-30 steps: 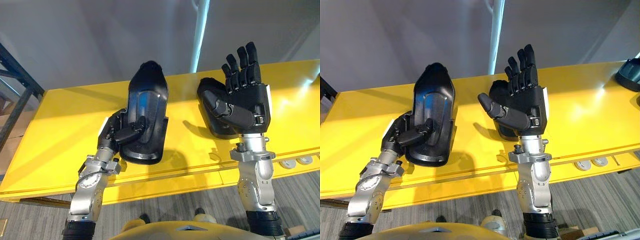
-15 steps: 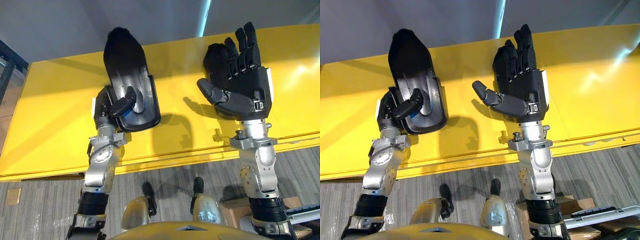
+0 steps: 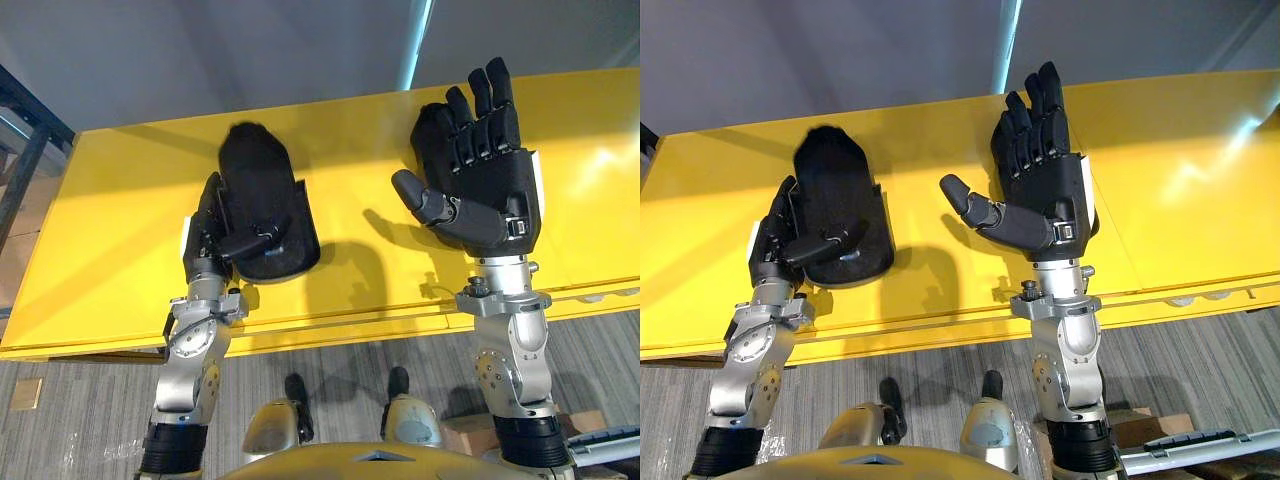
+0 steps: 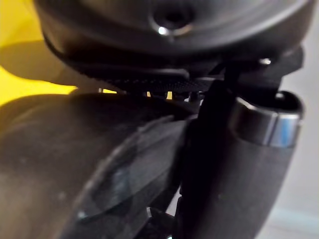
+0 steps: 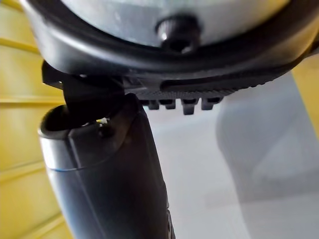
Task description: Walk over and take three plastic housings, then place them on the shelf
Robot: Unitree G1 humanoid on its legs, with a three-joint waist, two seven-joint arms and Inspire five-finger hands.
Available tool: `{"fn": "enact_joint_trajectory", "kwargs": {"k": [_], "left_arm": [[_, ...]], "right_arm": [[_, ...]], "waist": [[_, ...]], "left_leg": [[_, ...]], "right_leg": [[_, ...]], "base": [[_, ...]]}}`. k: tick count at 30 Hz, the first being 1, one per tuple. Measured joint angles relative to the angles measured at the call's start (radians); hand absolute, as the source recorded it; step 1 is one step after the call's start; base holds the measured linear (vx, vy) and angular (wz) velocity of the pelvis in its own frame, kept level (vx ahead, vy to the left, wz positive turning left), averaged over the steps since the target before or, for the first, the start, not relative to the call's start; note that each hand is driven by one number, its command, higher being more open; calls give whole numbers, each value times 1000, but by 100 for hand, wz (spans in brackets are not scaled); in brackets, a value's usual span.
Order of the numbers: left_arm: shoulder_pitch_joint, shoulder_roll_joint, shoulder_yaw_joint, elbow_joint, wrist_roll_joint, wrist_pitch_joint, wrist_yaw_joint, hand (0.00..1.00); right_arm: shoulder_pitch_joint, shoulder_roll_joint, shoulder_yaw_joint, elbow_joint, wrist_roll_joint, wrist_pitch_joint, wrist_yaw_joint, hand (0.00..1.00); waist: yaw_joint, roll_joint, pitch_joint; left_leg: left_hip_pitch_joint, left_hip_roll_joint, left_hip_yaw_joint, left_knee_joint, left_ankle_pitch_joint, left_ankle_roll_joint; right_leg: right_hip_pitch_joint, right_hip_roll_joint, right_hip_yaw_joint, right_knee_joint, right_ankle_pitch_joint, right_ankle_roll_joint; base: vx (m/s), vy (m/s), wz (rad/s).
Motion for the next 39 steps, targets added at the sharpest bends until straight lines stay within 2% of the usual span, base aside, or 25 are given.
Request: {"fn": "enact_joint_trajectory", "kwargs": {"k": [4, 8, 13, 15, 16, 18, 20, 25, 30, 31, 37, 39], "left_arm": [[40, -22, 36, -97, -2, -2, -63, 100], [62, -24, 46, -173, -11, -28, -124, 100], [73, -24, 65, -215, -47, -111, -166, 100], [72, -24, 66, -216, -53, -165, -160, 100], [71, -24, 67, -218, -59, -222, -144, 100], [69, -26, 69, -232, -61, -282, -115, 100], [67, -37, 71, -282, -64, -377, -54, 100], [51, -82, 91, -336, 6, -517, 46, 100], [54, -88, 95, -332, 21, -534, 64, 100], [110, -105, 122, -276, 15, -549, 49, 100], [113, -105, 122, -272, 15, -550, 46, 100], [113, -105, 123, -240, 15, -551, 30, 100]], "right_arm": [[28, 30, 0, -4, -35, 0, -6, 100], [33, 41, 8, -4, -36, 0, -18, 100], [33, 62, 12, -3, -37, -1, -32, 100], [33, 63, 14, -3, -40, -2, -51, 100], [33, 64, 14, 4, -63, -3, -70, 100], [31, 65, 17, 14, -78, -4, -87, 100], [26, 65, 27, 35, -118, -3, -122, 100], [11, 66, 34, 72, -153, -3, -178, 100], [10, 66, 32, 73, -153, -3, -180, 100], [11, 66, 13, 87, -150, -3, -155, 100], [14, 66, 13, 92, -148, -4, -145, 100], [17, 64, 16, 121, -144, -5, -103, 100]], "waist": [[21, -4, -18], [25, -12, -53], [24, -32, -95], [25, -38, -103], [24, -41, -114], [25, -44, -122], [26, -45, -131], [26, -37, -153], [25, -44, -169], [26, -73, -186], [25, -73, -186], [26, -74, -185]], "left_leg": [[29, -1, -7, -25, 7, -3], [59, -3, -20, -51, 11, -7], [95, -13, -25, -83, 16, -8], [104, -17, -28, -97, 23, -7], [112, -20, -32, -119, 32, -7], [120, -22, -33, -139, 45, -9], [129, -23, -36, -168, 63, -10], [161, -29, -35, -219, 89, -10], [171, -33, -33, -251, 107, -9], [174, -34, -32, -252, 112, -9], [174, -34, -32, -252, 113, -8], [175, -34, -32, -252, 113, -8]], "right_leg": [[40, 6, -15, -29, 2, 2], [78, 9, -39, -50, 4, 3], [116, 6, -50, -72, 7, 8], [121, 5, -52, -73, 7, 8], [123, 5, -60, -74, 7, 8], [126, 6, -63, -79, 7, 8], [128, 9, -66, -83, 7, 8], [138, 10, -68, -85, 7, 8], [137, 10, -73, -87, 7, 8], [138, 10, -73, -87, 8, 9], [137, 10, -73, -87, 8, 9], [136, 10, -71, -86, 8, 9]], "base": [[65, -4, 8], [70, -8, 13], [14, 5, 2], [-19, 12, 8], [-26, 6, 9], [-23, -4, 6], [-31, -12, 6], [-5, 0, 1], [-9, 5, 2], [0, 0, 0], [0, 0, 0], [0, 0, 0]]}}
